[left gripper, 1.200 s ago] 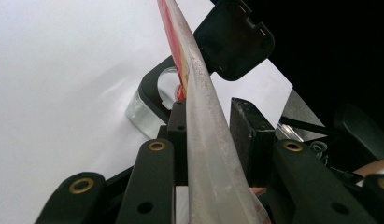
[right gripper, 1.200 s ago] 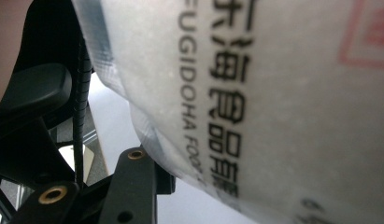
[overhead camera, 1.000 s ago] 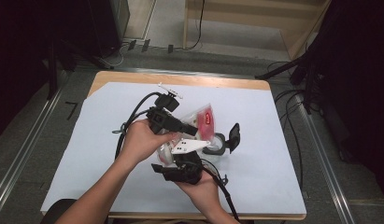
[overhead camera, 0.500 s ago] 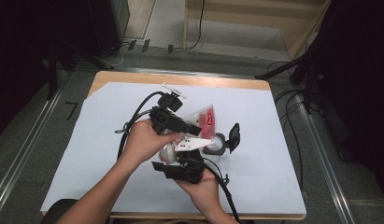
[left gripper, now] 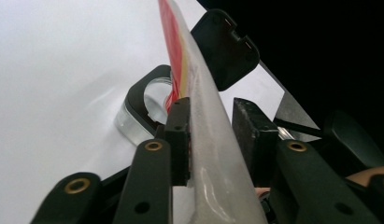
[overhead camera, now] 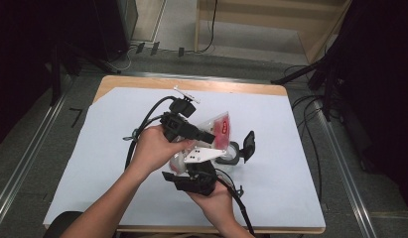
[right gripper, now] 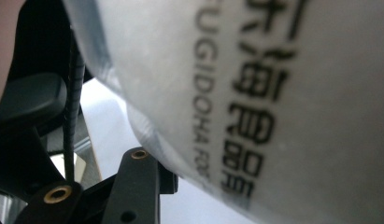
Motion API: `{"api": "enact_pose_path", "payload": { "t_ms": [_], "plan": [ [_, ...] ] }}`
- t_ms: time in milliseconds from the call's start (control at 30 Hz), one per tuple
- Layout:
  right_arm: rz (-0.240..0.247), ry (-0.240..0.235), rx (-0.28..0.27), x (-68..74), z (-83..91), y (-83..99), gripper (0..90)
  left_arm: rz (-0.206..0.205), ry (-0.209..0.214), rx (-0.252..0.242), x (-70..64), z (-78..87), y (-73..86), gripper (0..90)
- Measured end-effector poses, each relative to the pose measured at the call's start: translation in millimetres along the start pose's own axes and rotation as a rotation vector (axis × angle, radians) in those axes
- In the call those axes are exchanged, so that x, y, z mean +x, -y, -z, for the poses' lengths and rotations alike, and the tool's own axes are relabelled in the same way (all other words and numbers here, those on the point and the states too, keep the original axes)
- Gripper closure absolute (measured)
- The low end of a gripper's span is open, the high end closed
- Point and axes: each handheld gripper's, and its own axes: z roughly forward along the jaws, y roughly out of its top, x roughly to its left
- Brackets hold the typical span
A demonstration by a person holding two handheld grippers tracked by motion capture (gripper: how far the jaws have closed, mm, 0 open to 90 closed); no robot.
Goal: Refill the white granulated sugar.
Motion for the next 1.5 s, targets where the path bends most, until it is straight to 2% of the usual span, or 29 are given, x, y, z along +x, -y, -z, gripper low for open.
{"api": "enact_pose_path", "payload": {
  "t_ms": [133,233,367,433,467,567,667,800,1167,1200,1300,1367,1500],
  "plan": [
    [-0.044,-0.014,-0.024,-3.6,3.1,-1.4,63.5,-0.012,-0.017,-0.012,-1.8,1.6,-0.6,63.7],
    [-0.054,-0.017,-0.032,-3.4,3.8,-2.0,63.5,-0.013,-0.017,-0.008,-2.7,2.3,-0.5,61.8],
    [-0.065,-0.024,-0.030,-1.8,4.3,-2.6,63.6,0.007,-0.017,-0.001,-2.5,3.1,0.0,63.2],
    [-0.068,-0.023,-0.032,-1.4,4.4,-2.6,63.5,0.004,-0.026,0.004,-2.8,3.7,0.0,63.9],
    [-0.069,-0.019,-0.034,-1.1,4.5,-2.5,63.6,-0.009,-0.031,0.010,-3.5,4.5,-0.1,64.3],
    [-0.073,-0.015,-0.038,-1.4,4.5,-2.2,63.6,-0.009,-0.037,0.017,-4.1,5.6,-0.2,64.2],
    [-0.076,-0.014,-0.032,-0.8,4.2,-2.2,63.3,0.021,-0.038,0.044,-1.4,4.5,-0.9,70.4],
    [-0.050,0.005,-0.015,1.8,1.3,-1.2,62.3,0.033,-0.033,0.053,1.4,2.7,-1.7,75.8],
    [-0.054,-0.001,-0.017,1.5,3.8,-3.8,62.5,0.049,-0.030,0.084,-0.6,0.4,-10.7,76.3],
    [-0.041,0.005,-0.018,2.1,3.7,-4.2,61.5,0.046,-0.029,0.087,0.2,0.2,-12.0,76.6],
    [-0.027,0.010,-0.014,3.0,3.5,-4.6,60.5,0.052,-0.027,0.088,1.0,-0.1,-13.5,76.7],
    [-0.015,0.018,-0.013,3.4,4.2,-4.9,62.9,0.056,-0.024,0.085,1.6,-0.7,-14.2,76.7],
    [-0.002,0.033,-0.018,3.2,4.5,-4.9,63.3,0.036,-0.035,0.060,-1.2,-0.2,-13.4,76.4]
  ]
}}
